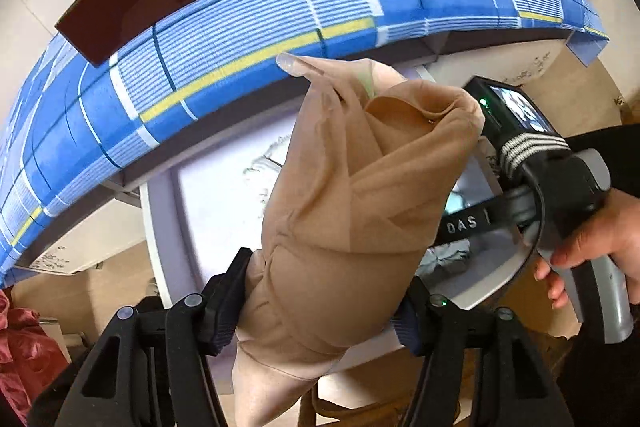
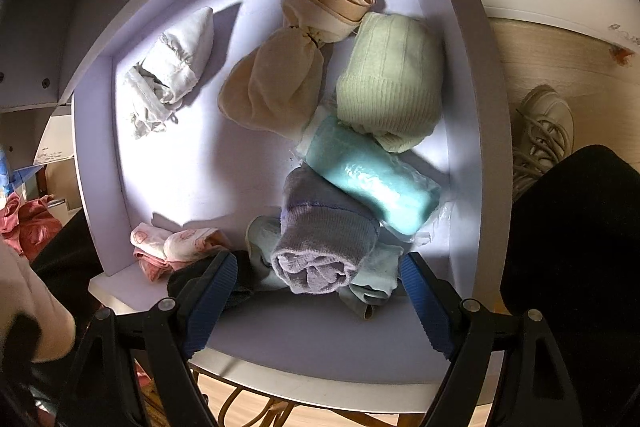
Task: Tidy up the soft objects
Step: 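Lift the beige garment with the left gripper up over the gold box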
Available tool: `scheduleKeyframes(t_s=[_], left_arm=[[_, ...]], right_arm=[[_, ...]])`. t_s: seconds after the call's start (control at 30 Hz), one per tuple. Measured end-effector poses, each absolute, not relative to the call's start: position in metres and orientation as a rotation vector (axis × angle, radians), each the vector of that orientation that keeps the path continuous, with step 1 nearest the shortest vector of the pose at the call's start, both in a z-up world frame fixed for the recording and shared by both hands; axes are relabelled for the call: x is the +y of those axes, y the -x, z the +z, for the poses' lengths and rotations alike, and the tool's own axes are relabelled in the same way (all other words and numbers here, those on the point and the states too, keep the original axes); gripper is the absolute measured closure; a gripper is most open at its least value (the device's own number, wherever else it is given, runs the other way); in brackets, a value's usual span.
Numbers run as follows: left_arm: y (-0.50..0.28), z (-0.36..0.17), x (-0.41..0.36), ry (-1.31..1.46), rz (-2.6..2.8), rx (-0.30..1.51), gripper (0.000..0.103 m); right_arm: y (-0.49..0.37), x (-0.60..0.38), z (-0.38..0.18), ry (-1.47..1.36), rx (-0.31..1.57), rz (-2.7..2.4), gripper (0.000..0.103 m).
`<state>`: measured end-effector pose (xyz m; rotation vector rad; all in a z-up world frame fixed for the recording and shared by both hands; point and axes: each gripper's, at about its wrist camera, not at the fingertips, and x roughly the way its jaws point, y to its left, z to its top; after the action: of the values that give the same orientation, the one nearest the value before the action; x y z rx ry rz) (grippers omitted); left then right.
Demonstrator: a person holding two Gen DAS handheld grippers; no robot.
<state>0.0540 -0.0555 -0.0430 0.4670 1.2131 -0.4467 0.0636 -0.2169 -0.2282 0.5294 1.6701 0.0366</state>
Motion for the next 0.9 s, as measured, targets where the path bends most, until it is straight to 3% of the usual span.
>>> scheduleKeyframes(t_s=[0.53, 0.9], left_arm=[[-0.065, 0.034, -0.081, -0.427, -0.479, 1.067, 0.04], [-0.146, 0.109, -0.099, -0.275, -0.469, 0.984, 0.04]], right_arm=[[-0.063, -0.215, -0.228, -0.536, 1.669, 0.041, 0.018], [-0.063, -0.214, -0.224, -0.483, 1.649, 0.027, 0.018]])
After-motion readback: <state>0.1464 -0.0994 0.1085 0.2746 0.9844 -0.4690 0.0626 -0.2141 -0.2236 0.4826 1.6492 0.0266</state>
